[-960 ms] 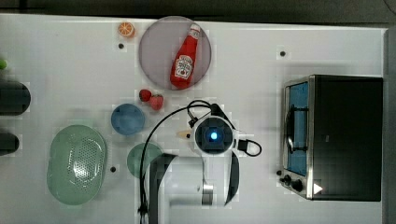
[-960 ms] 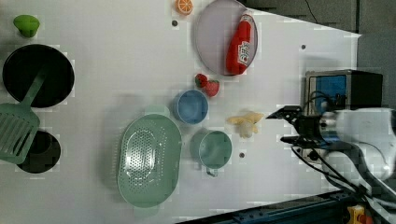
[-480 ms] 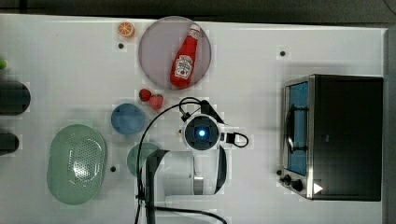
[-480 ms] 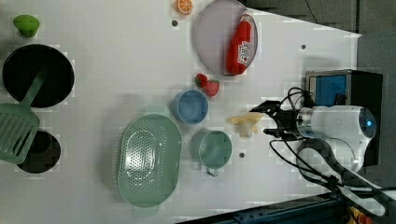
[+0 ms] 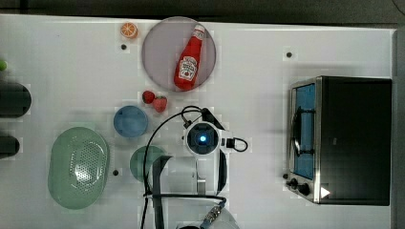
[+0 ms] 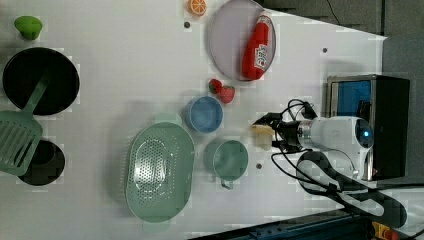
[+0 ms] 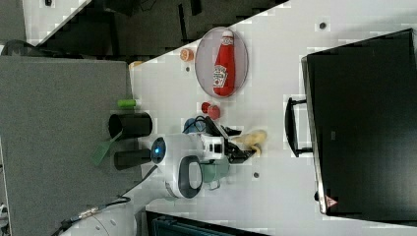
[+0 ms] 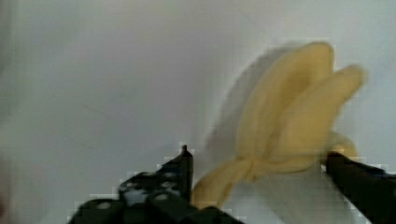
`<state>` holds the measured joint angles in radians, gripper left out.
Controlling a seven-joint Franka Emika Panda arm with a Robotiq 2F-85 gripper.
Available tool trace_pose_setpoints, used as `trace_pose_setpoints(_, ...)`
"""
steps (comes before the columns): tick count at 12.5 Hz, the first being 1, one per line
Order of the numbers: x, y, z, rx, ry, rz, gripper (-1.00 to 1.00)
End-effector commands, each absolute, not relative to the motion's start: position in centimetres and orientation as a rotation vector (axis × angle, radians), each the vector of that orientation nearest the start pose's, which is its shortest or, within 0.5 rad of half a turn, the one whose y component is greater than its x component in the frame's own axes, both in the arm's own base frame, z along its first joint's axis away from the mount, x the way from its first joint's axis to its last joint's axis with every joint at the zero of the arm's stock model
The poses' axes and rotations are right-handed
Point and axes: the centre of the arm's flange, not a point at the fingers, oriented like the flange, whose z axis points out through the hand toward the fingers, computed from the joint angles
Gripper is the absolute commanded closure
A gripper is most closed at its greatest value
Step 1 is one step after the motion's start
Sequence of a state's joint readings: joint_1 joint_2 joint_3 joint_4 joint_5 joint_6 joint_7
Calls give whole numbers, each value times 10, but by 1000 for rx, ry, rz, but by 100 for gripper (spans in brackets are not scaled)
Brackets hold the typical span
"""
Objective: Pick banana from table and place on oven.
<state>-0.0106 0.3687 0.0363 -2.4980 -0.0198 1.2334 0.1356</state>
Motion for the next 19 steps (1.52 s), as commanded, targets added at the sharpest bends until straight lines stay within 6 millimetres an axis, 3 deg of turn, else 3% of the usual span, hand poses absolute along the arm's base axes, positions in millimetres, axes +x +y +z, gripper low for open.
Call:
trace_pose_setpoints(1,466,9,154,-2809,1408,26,-18)
trace_pose_setpoints(4,467,11,155,-2809,1403,22,45)
trace_pose_setpoints(6,475,14,165,-2800,1391,-12,45)
trace_pose_setpoints(7,485,14,180,-2785,1384,-61,46)
trace_pose_setpoints(10,518,10,269,-2734,1376,-205,46)
trace_pose_setpoints(14,525,-3,419,-2754,1427,-125,45)
trace_pose_setpoints(17,509,-42,511,-2717,1537,-46,46)
trace_pose_setpoints(19,500,-91,539,-2654,1645,-20,46)
